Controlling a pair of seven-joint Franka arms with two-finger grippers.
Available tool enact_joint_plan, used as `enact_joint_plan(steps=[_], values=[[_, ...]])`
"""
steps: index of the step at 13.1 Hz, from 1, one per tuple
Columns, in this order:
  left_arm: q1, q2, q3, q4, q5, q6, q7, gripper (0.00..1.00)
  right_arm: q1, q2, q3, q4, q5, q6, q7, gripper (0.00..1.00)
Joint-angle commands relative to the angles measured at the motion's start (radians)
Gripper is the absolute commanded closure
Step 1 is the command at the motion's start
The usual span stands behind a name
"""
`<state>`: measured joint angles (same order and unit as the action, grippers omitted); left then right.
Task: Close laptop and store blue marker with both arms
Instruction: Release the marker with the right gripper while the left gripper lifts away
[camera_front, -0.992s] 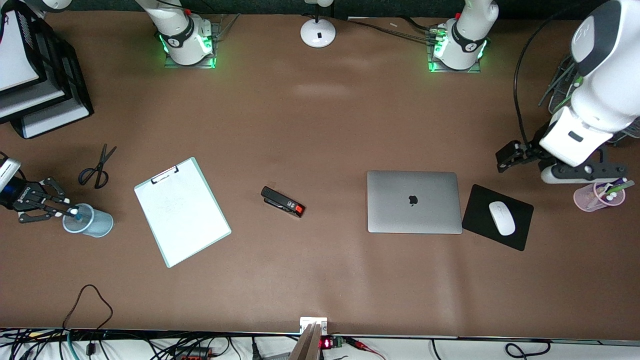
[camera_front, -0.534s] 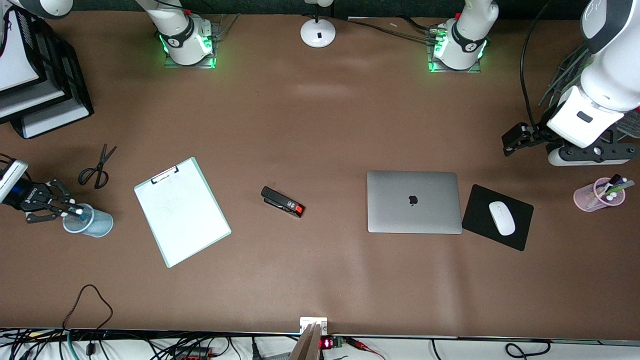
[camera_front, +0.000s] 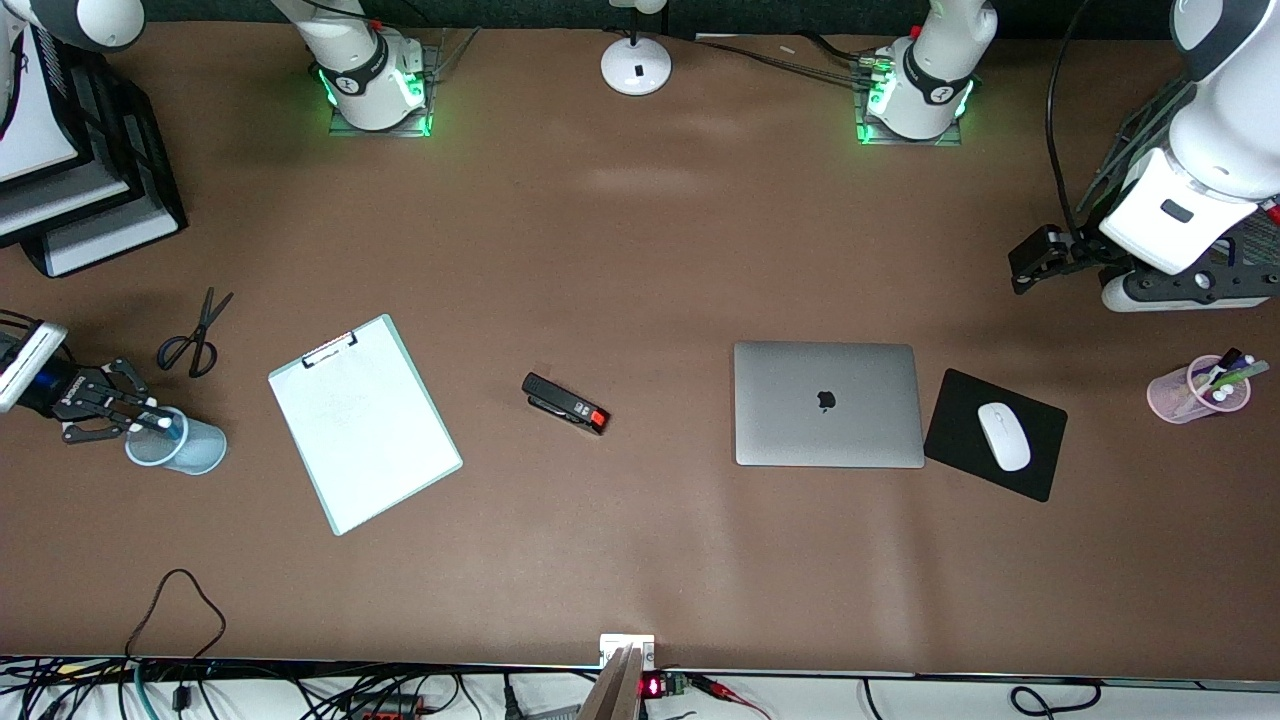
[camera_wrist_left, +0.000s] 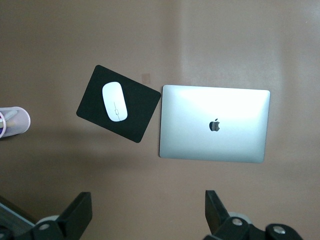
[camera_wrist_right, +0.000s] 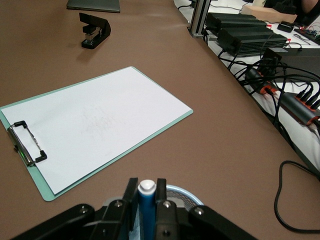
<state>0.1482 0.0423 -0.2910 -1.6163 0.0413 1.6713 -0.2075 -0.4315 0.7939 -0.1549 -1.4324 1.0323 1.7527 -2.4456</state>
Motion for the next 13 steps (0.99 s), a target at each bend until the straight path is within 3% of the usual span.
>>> enact_joint_plan(steps=[1,2,3,4,9,13], values=[[0.008,-0.018,-0.007,0.031,0.015,-0.047,0.020,0.00,-0.021,0.030,0.015,0.029,0.031,-0.015,-0.032,0.94],[0.008,-0.016,-0.007,0.036,0.015,-0.053,0.020,0.00,-0.024,0.030,0.014,0.029,0.029,-0.018,-0.026,0.91],[0.008,-0.018,-0.010,0.038,0.017,-0.053,0.019,0.00,-0.029,0.027,0.014,0.029,0.034,-0.024,-0.009,0.56],[0.008,-0.018,-0.010,0.044,0.019,-0.054,0.019,0.00,-0.032,0.022,0.014,0.029,0.028,-0.027,0.031,0.01],[0.007,-0.015,-0.014,0.102,0.022,-0.134,0.017,0.00,-0.026,-0.037,0.011,0.030,-0.006,-0.079,0.140,0.00],[0.005,-0.021,-0.019,0.119,0.020,-0.200,0.069,0.00,0.009,-0.186,0.020,0.032,-0.141,-0.116,0.403,0.00]])
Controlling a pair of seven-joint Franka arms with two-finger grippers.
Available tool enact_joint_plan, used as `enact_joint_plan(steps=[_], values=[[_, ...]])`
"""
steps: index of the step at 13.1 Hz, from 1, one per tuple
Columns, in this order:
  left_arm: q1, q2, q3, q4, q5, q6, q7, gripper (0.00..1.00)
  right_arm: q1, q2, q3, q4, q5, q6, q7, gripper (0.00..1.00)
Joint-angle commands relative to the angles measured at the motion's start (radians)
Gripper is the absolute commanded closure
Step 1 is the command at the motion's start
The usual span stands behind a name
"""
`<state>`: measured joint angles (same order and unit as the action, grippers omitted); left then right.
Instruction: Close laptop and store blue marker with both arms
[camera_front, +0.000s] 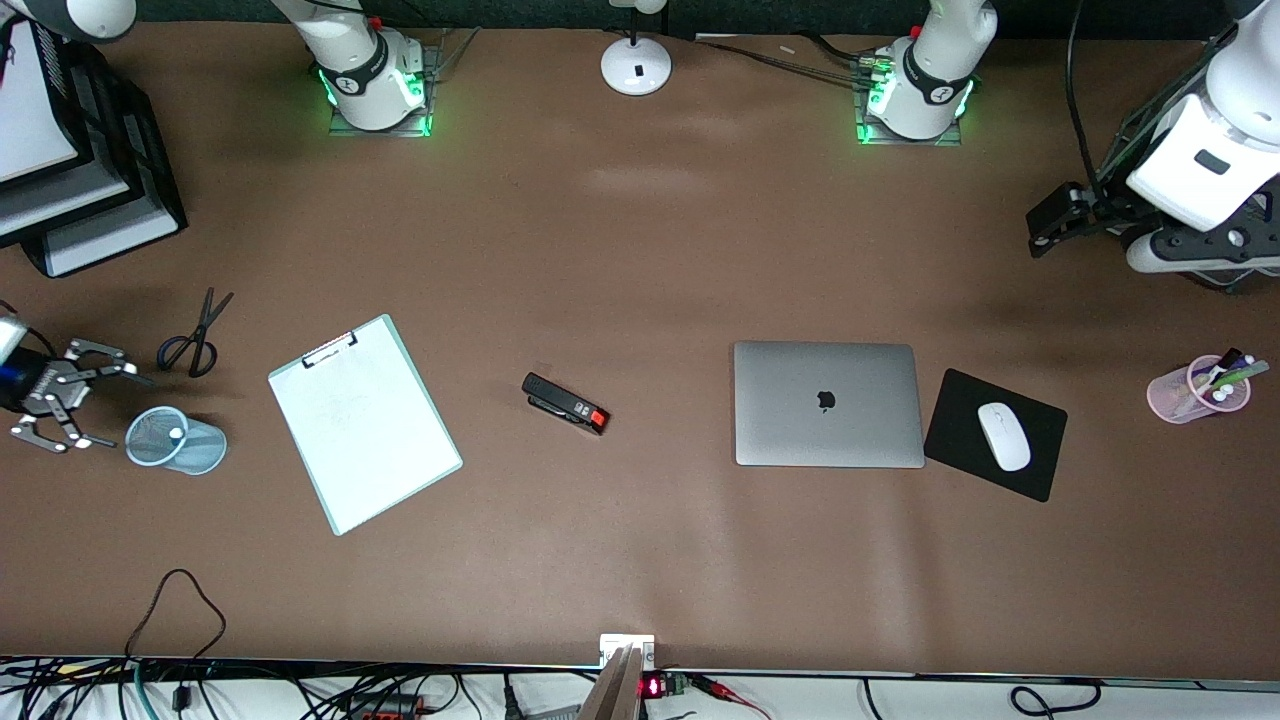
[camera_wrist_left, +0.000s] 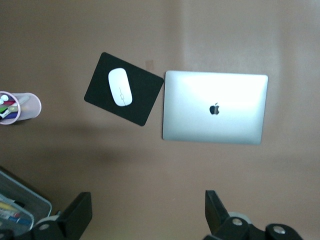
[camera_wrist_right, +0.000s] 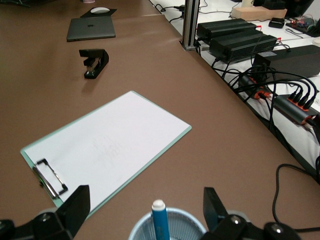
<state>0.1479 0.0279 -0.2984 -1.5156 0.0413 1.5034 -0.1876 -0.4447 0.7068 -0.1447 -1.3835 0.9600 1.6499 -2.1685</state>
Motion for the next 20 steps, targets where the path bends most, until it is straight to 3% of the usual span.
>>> enact_joint_plan(steps=[1,6,8,10,12,15,18,20], values=[[0.007,-0.009,-0.010,0.017,0.016,-0.034,0.053,0.00,0.041,-0.143,0.010,-0.017,-0.102,-0.013,0.201,0.00],[0.016,-0.048,-0.007,-0.003,0.009,-0.034,0.056,0.00,0.162,-0.276,0.005,-0.016,-0.210,-0.013,0.525,0.00],[0.006,-0.058,0.005,-0.011,0.003,-0.022,0.057,0.00,0.205,-0.280,0.011,0.073,-0.240,-0.022,0.651,0.00],[-0.071,-0.078,0.086,-0.041,0.003,-0.015,0.059,0.00,0.265,-0.279,0.005,0.118,-0.260,-0.053,0.798,0.00],[-0.135,-0.100,0.140,-0.069,0.003,0.011,0.060,0.00,0.328,-0.280,0.008,0.147,-0.326,-0.053,0.977,0.00],[-0.146,-0.143,0.156,-0.139,0.000,0.066,0.094,0.00,0.431,-0.279,0.007,0.198,-0.434,-0.052,1.236,0.00],[-0.146,-0.160,0.166,-0.152,-0.034,0.067,0.096,0.00,0.530,-0.280,0.007,0.198,-0.587,-0.061,1.525,0.00],[-0.146,-0.163,0.170,-0.164,-0.041,0.067,0.096,0.00,0.546,-0.282,0.007,0.198,-0.636,-0.137,1.733,0.00]])
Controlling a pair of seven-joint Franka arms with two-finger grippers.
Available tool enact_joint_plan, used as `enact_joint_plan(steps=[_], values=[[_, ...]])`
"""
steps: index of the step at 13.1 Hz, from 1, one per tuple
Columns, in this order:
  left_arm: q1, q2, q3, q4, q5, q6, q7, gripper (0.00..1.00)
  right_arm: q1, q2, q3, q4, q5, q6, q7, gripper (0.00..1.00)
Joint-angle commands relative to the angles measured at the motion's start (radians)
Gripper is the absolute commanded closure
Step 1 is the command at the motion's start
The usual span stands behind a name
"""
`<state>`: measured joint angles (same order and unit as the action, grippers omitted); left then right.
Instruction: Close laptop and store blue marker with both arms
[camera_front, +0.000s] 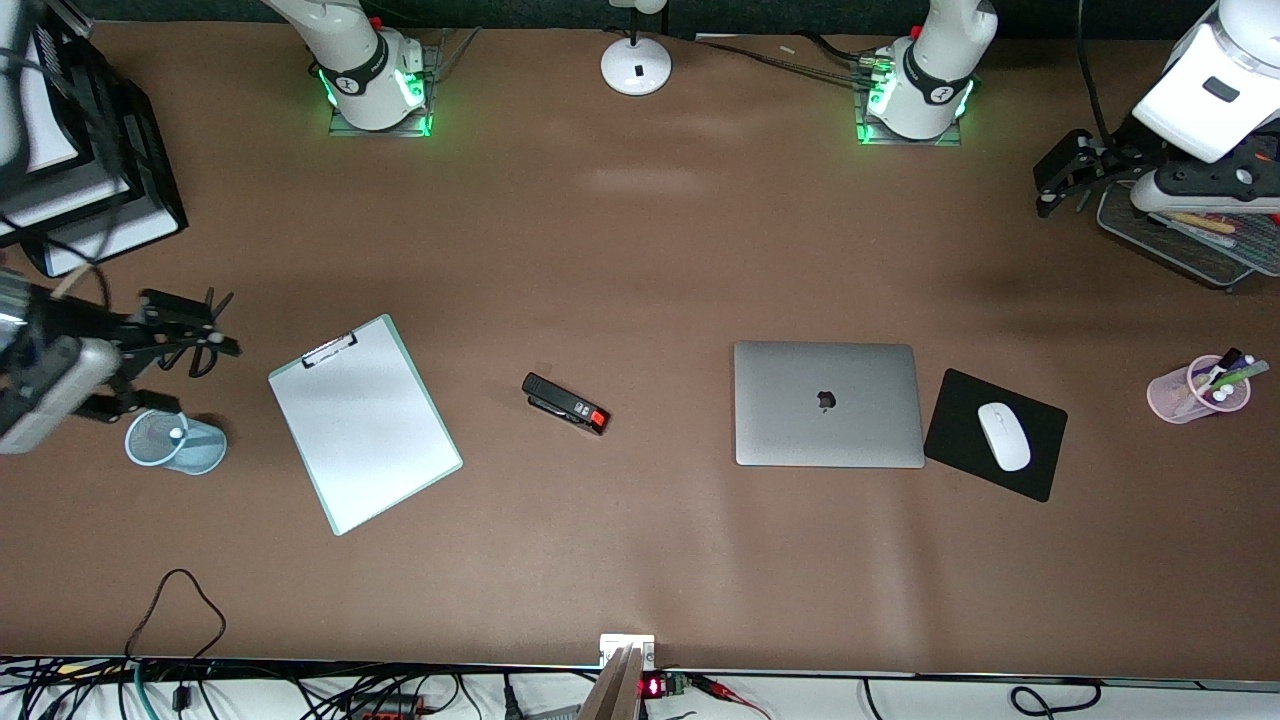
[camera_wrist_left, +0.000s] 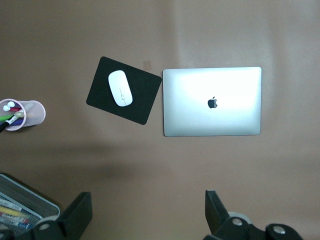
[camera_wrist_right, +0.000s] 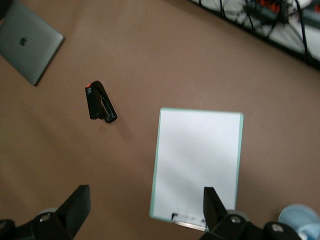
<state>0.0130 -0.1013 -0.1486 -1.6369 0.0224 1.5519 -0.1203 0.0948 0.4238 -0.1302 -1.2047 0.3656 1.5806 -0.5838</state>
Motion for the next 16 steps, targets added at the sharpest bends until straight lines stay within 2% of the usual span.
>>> enact_joint_plan(steps=[1,6,8,13,16], values=[[-0.010,-0.034,0.020,-0.043,-0.022,0.017,0.028,0.00,0.002,0.001,-0.009,0.019,-0.059,-0.097,0.233,0.00],[-0.002,-0.021,0.015,-0.035,-0.024,0.013,0.037,0.00,0.008,-0.023,-0.008,0.013,-0.291,-0.198,0.522,0.00],[-0.002,-0.020,0.014,-0.037,-0.024,0.011,0.037,0.00,0.019,-0.039,-0.005,0.007,-0.394,-0.238,0.536,0.00],[-0.010,-0.001,0.006,-0.031,-0.024,0.007,0.041,0.00,0.008,-0.193,-0.014,-0.220,-0.387,-0.056,0.536,0.00],[0.002,0.008,0.009,-0.028,-0.024,0.008,0.060,0.00,-0.016,-0.215,-0.016,-0.236,-0.386,-0.053,0.524,0.00]])
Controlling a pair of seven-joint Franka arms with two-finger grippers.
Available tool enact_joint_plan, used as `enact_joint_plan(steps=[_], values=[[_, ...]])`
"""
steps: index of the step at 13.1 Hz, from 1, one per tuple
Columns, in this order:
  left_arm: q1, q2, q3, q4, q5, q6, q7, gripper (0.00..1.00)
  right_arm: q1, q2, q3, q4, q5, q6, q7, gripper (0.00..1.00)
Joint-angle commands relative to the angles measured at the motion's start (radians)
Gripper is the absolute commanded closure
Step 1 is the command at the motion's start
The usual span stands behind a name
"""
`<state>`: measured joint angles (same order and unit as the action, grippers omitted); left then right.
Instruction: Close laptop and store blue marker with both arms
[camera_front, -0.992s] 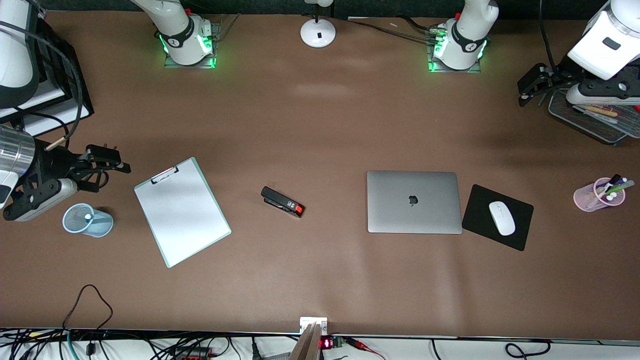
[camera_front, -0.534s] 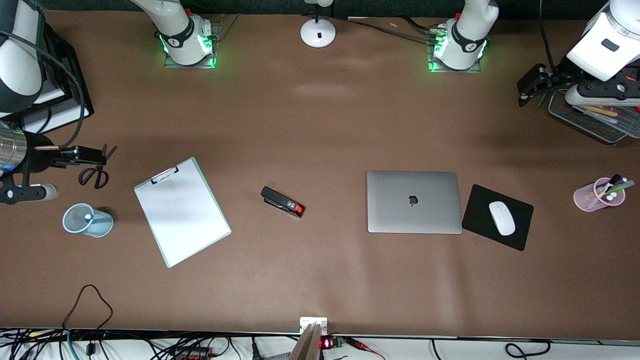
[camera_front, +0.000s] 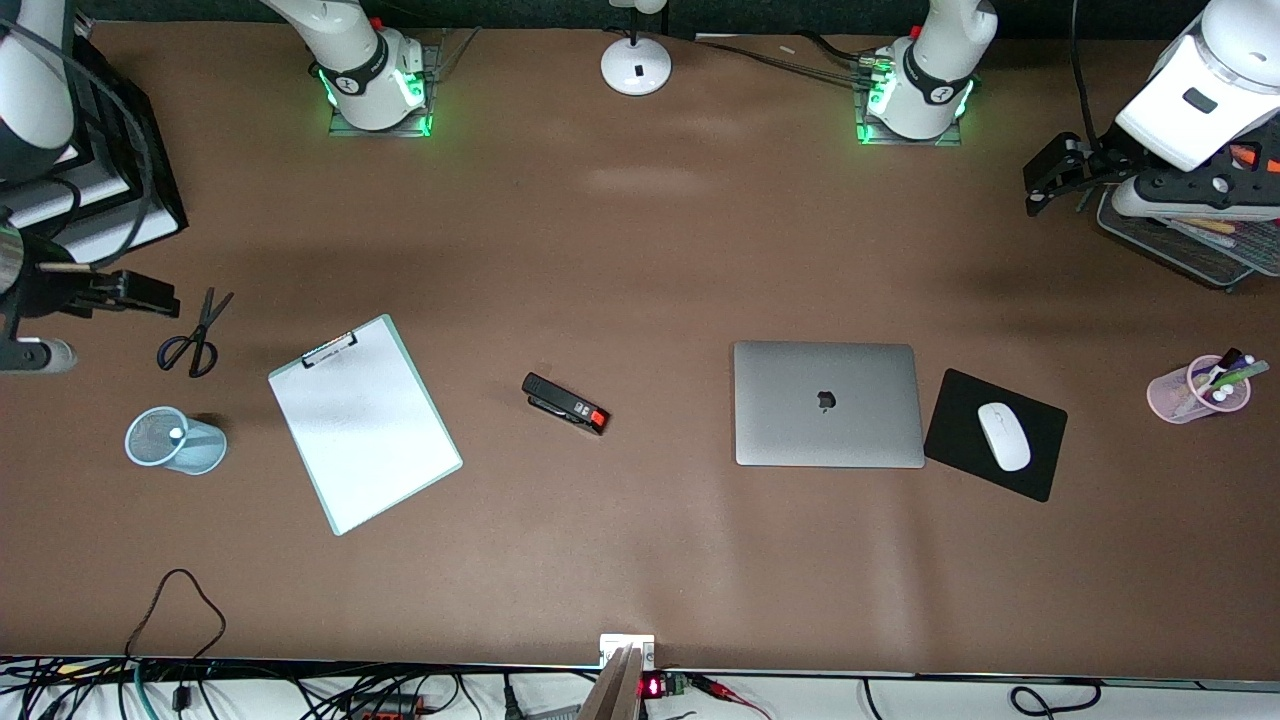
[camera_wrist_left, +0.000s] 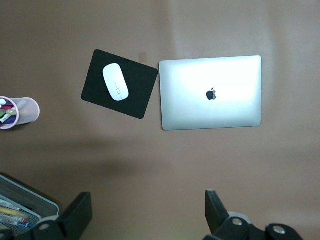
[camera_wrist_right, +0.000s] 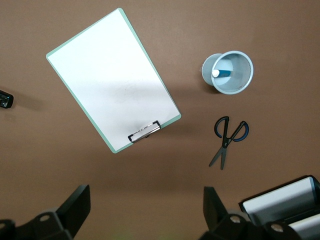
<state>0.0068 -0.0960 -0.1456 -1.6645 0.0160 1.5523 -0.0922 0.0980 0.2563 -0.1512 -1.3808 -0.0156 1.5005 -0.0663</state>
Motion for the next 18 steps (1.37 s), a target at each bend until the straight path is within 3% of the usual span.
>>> enact_joint_plan(steps=[1,3,5,6,7,9,12,15,18], values=[[0.010,0.004,0.009,0.000,-0.018,0.008,0.043,0.00,-0.026,-0.048,0.005,-0.058,-0.001,0.036,0.002,0.00],[0.012,0.002,0.012,0.002,-0.018,0.009,0.045,0.00,-0.046,-0.060,0.022,-0.061,-0.001,0.044,-0.001,0.00],[0.012,0.002,0.014,0.002,-0.018,0.006,0.045,0.00,-0.150,-0.080,0.131,-0.058,-0.004,0.032,-0.003,0.00],[0.013,0.002,0.015,0.002,-0.018,0.005,0.045,0.00,-0.152,-0.087,0.136,-0.061,-0.004,0.027,0.006,0.00],[0.019,0.001,0.017,0.000,-0.018,0.003,0.046,0.00,-0.126,-0.088,0.115,-0.060,-0.010,0.020,0.009,0.00],[0.028,0.001,0.017,0.000,-0.019,0.002,0.071,0.00,0.013,-0.089,-0.031,-0.063,-0.007,0.023,0.013,0.00],[0.036,-0.004,0.017,0.000,-0.018,-0.001,0.094,0.00,0.017,-0.113,-0.045,-0.101,-0.004,0.032,0.013,0.00],[0.038,-0.005,0.006,-0.001,-0.018,-0.003,0.097,0.00,0.017,-0.202,-0.047,-0.236,-0.006,0.112,0.013,0.00],[0.036,-0.007,-0.008,0.000,-0.016,-0.017,0.025,0.00,0.020,-0.209,-0.042,-0.218,-0.004,0.074,0.034,0.00]])
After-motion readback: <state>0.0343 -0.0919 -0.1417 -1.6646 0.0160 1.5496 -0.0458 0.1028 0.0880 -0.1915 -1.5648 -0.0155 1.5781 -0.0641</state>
